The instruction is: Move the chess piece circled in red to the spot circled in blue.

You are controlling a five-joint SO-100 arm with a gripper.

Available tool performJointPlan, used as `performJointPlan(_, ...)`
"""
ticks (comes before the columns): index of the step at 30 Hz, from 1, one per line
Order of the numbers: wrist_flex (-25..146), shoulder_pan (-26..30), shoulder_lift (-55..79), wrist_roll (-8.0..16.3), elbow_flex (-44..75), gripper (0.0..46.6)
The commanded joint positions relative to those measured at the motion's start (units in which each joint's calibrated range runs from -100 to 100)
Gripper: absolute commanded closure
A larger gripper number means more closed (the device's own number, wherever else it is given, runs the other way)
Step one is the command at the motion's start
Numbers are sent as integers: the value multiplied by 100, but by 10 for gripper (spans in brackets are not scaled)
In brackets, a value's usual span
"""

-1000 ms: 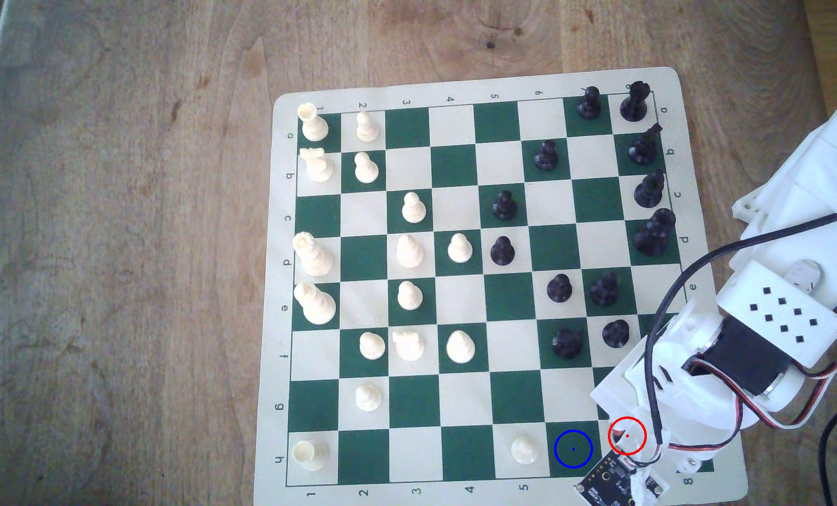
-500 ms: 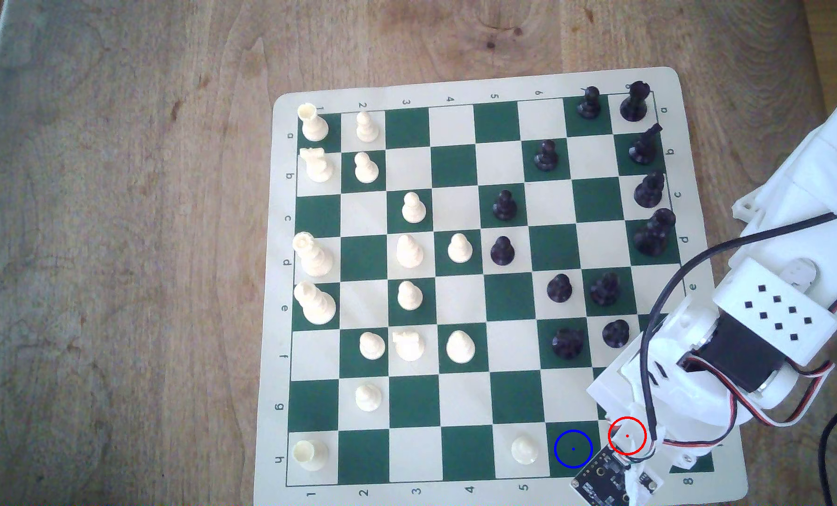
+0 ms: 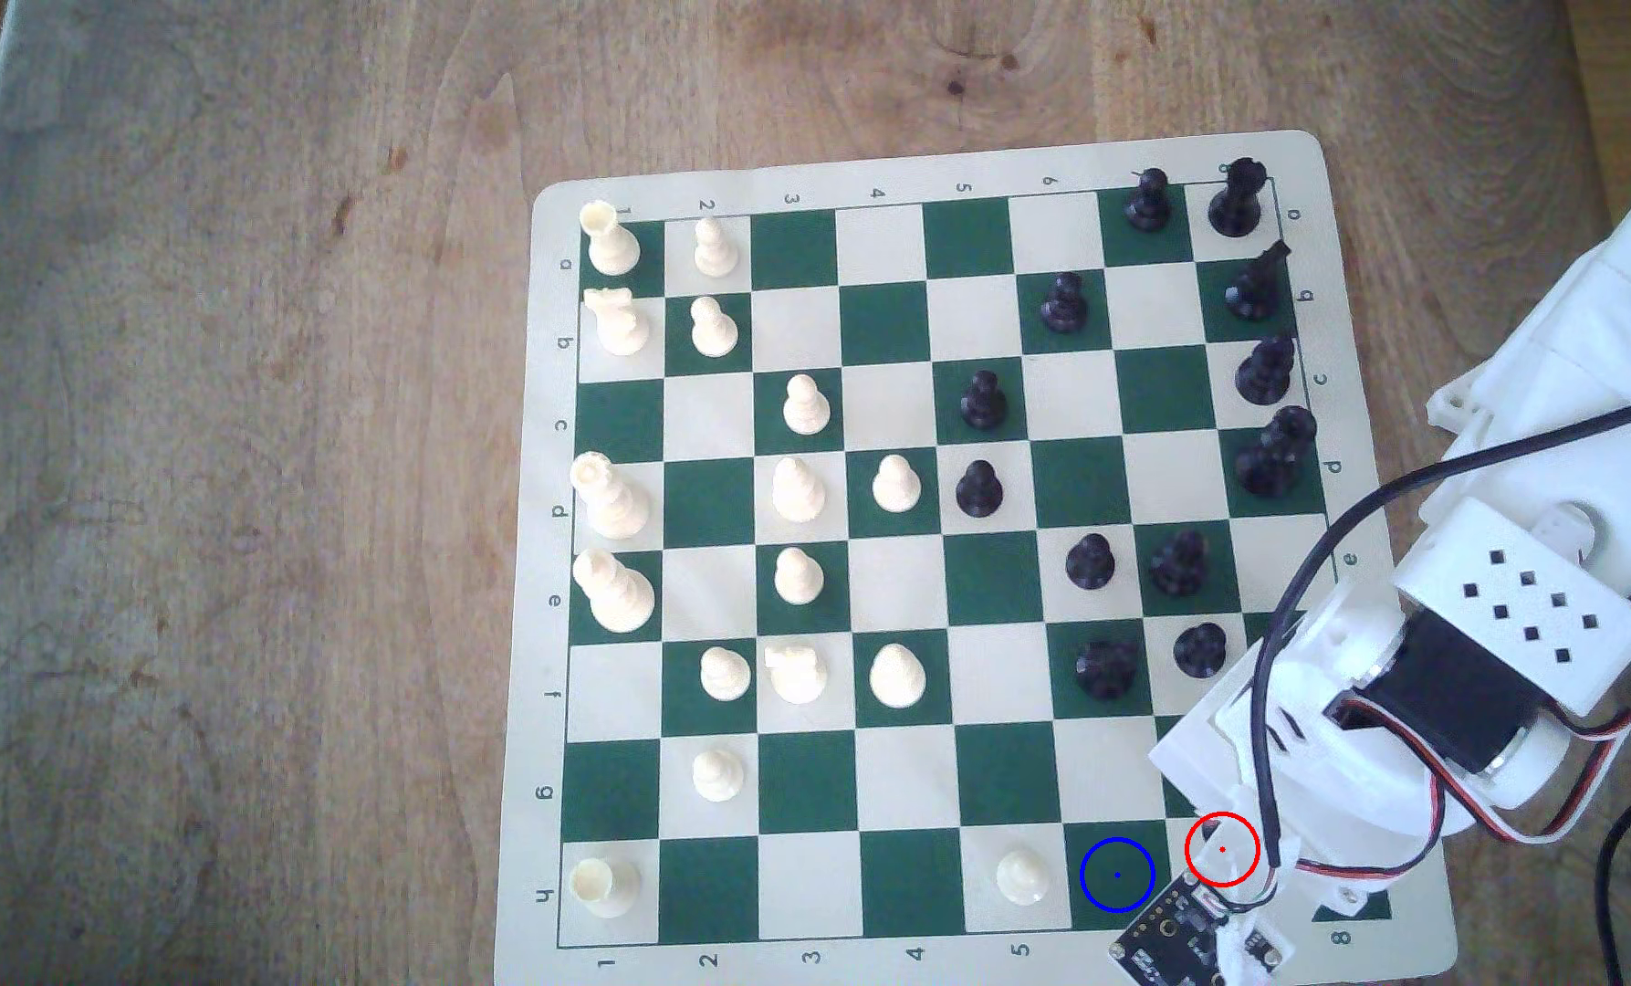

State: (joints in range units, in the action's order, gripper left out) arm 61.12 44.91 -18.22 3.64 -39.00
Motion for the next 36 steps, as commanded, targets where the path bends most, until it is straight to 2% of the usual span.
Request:
performJointPlan(1, 129, 88, -88, 117, 944, 463)
performJointPlan(6, 31, -248, 880, 171, 1905, 463)
performJointPlan(19, -305, -514, 1551, 68, 1905, 463)
performJointPlan(36, -485, -467, 1585, 20, 1760, 456)
